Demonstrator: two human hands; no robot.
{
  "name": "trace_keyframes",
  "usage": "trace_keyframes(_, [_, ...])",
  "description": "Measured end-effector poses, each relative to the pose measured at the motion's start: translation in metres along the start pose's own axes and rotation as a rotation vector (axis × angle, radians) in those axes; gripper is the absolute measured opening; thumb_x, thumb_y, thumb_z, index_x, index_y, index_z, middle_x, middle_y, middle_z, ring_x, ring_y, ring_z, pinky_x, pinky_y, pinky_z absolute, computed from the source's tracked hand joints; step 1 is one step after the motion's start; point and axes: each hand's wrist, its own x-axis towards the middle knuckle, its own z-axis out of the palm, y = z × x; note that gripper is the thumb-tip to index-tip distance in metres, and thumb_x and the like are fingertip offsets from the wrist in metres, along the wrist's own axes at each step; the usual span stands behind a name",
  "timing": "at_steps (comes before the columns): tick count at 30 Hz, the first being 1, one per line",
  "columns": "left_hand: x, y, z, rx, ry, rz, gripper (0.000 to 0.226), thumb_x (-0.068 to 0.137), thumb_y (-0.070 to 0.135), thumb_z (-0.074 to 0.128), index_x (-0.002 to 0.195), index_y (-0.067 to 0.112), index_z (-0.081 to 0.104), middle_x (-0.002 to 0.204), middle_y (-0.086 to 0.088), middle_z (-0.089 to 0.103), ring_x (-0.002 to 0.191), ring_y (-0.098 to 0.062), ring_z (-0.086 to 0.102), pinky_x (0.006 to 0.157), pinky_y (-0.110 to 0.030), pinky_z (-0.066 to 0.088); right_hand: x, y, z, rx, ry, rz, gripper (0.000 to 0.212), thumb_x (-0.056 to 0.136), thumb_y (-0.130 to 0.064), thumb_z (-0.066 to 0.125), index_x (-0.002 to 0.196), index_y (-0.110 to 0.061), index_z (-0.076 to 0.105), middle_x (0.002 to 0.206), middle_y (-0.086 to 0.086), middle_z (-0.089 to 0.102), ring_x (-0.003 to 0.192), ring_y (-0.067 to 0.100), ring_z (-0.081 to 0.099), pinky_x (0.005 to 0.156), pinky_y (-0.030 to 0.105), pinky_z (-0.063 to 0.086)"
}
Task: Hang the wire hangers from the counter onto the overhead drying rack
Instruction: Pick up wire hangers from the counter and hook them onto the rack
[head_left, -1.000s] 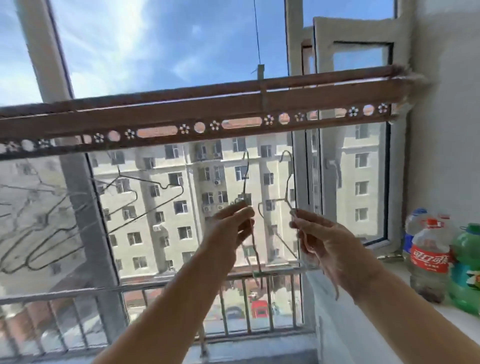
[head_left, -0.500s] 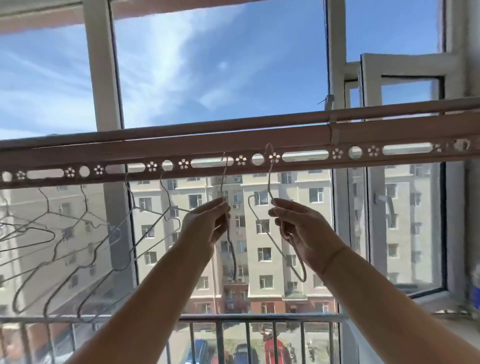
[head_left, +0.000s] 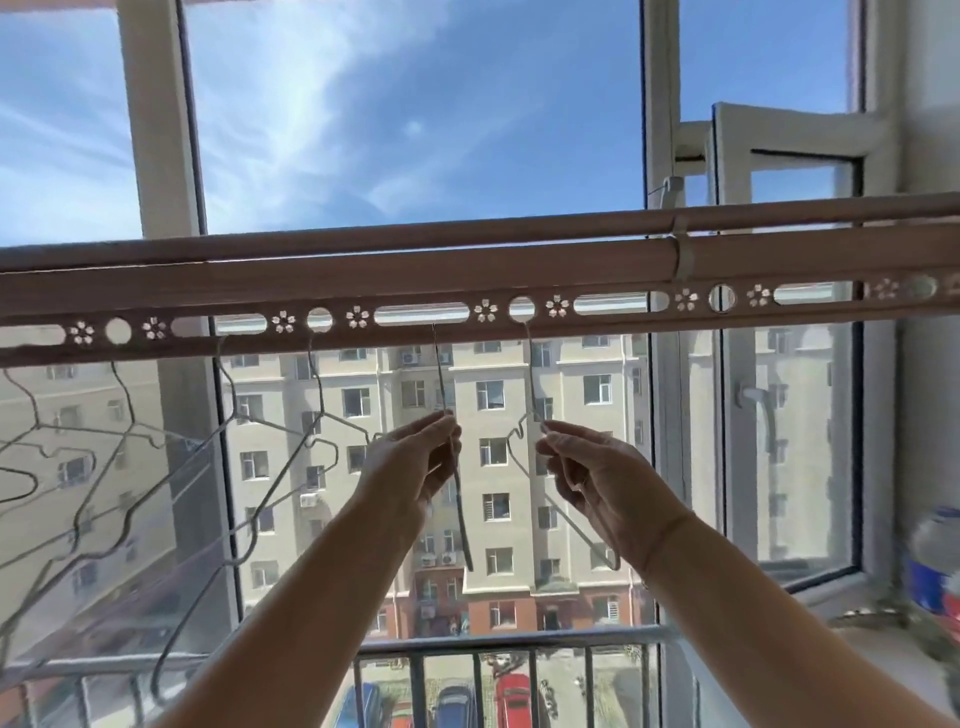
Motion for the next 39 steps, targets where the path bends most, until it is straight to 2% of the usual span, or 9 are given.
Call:
trace_keyframes(12, [0.001, -0.044, -0.053, 0.177, 0.130, 0.130, 0.010, 0.088, 0.020, 0.061, 0.093, 0.013, 0.066, 0.083, 0.000, 0.063, 0.073, -0.012, 0.055, 0.064, -0.023, 0.042, -0.002, 0.044, -0.036, -0.164, 0.152, -0.097, 0.018, 0.085, -0.021, 0.063, 0.100, -0.011, 0.063, 0.080, 0.000, 0.063, 0.077, 0.014, 0.055, 0.074, 0.026, 0.043])
trace_keyframes(16, [-0.003, -0.078, -0.074, 0.307, 0.075, 0.091, 0.013, 0.090, 0.024, 0.058, 0.097, 0.015, 0.064, 0.084, 0.000, 0.062, 0.076, -0.012, 0.054, 0.070, -0.026, 0.043, -0.008, 0.072, -0.060, -0.341, 0.185, -0.175, 0.026, 0.084, -0.018, 0.065, 0.107, -0.007, 0.061, 0.094, 0.006, 0.064, 0.084, 0.013, 0.058, 0.064, 0.011, 0.045])
trace_keyframes(18, [-0.006, -0.100, -0.078, 0.390, -0.001, 0.039, 0.014, 0.089, 0.023, 0.059, 0.101, 0.016, 0.064, 0.087, 0.000, 0.064, 0.080, -0.015, 0.056, 0.076, -0.030, 0.045, -0.012, 0.084, -0.076, -0.463, 0.221, -0.206, 0.031, 0.083, -0.019, 0.066, 0.112, -0.007, 0.060, 0.105, 0.012, 0.063, 0.097, 0.018, 0.059, 0.074, 0.013, 0.048])
trace_keyframes(21, [-0.012, -0.136, -0.074, 0.554, -0.192, -0.048, 0.017, 0.088, 0.026, 0.061, 0.104, 0.023, 0.064, 0.099, 0.001, 0.068, 0.094, -0.017, 0.062, 0.087, -0.035, 0.047, -0.024, 0.097, -0.103, -0.598, 0.258, -0.207, 0.038, 0.081, -0.024, 0.068, 0.116, -0.013, 0.058, 0.112, 0.007, 0.057, 0.108, 0.023, 0.053, 0.091, 0.033, 0.049])
trace_keyframes(24, [-0.021, -0.170, -0.054, 0.678, -0.385, -0.099, 0.034, 0.087, 0.029, 0.062, 0.120, 0.020, 0.060, 0.111, 0.004, 0.066, 0.103, -0.011, 0.060, 0.094, -0.034, 0.047, -0.042, 0.105, -0.133, -0.779, 0.329, -0.200, 0.046, 0.081, -0.029, 0.069, 0.123, -0.017, 0.053, 0.123, 0.004, 0.052, 0.114, 0.017, 0.049, 0.092, 0.023, 0.041])
trace_keyframes(28, [-0.038, -0.211, -0.012, 0.663, -0.609, -0.151, 0.035, 0.087, 0.021, 0.062, 0.122, 0.017, 0.057, 0.111, 0.002, 0.064, 0.097, 0.001, 0.059, 0.083, -0.017, 0.046, -0.077, 0.108, -0.180, -0.864, 0.457, -0.129, 0.050, 0.081, -0.029, 0.069, 0.126, -0.016, 0.051, 0.126, 0.004, 0.052, 0.116, 0.012, 0.046, 0.088, 0.019, 0.037])
trace_keyframes(32, [-0.055, -0.260, 0.036, 0.638, -0.751, -0.211, 0.037, 0.084, 0.019, 0.066, 0.121, 0.016, 0.059, 0.117, -0.002, 0.065, 0.105, -0.010, 0.061, 0.094, -0.026, 0.045, -0.130, 0.103, -0.234, -0.939, 0.629, -0.065, 0.050, 0.081, -0.026, 0.068, 0.127, -0.016, 0.051, 0.129, 0.004, 0.050, 0.122, 0.015, 0.045, 0.092, 0.022, 0.033])
trace_keyframes(36, [-0.090, -0.309, 0.090, 0.610, -0.915, -0.302, 0.043, 0.085, 0.021, 0.066, 0.126, 0.017, 0.055, 0.121, 0.001, 0.062, 0.108, -0.009, 0.059, 0.079, -0.018, 0.044, -0.196, 0.093, -0.285, -1.001, 0.816, 0.009, 0.050, 0.081, -0.025, 0.069, 0.126, -0.016, 0.051, 0.129, 0.005, 0.049, 0.120, 0.015, 0.045, 0.091, 0.021, 0.032])
trace_keyframes(39, [-0.129, -0.343, 0.131, 0.595, -1.035, -0.345, 0.045, 0.085, 0.021, 0.065, 0.128, 0.016, 0.054, 0.123, 0.000, 0.060, 0.110, -0.011, 0.058, 0.083, -0.018, 0.041, -0.247, 0.082, -0.319, -1.007, 0.948, 0.054, 0.050, 0.081, -0.025, 0.069, 0.126, -0.015, 0.052, 0.130, 0.005, 0.049, 0.123, 0.017, 0.045, 0.094, 0.021, 0.032])
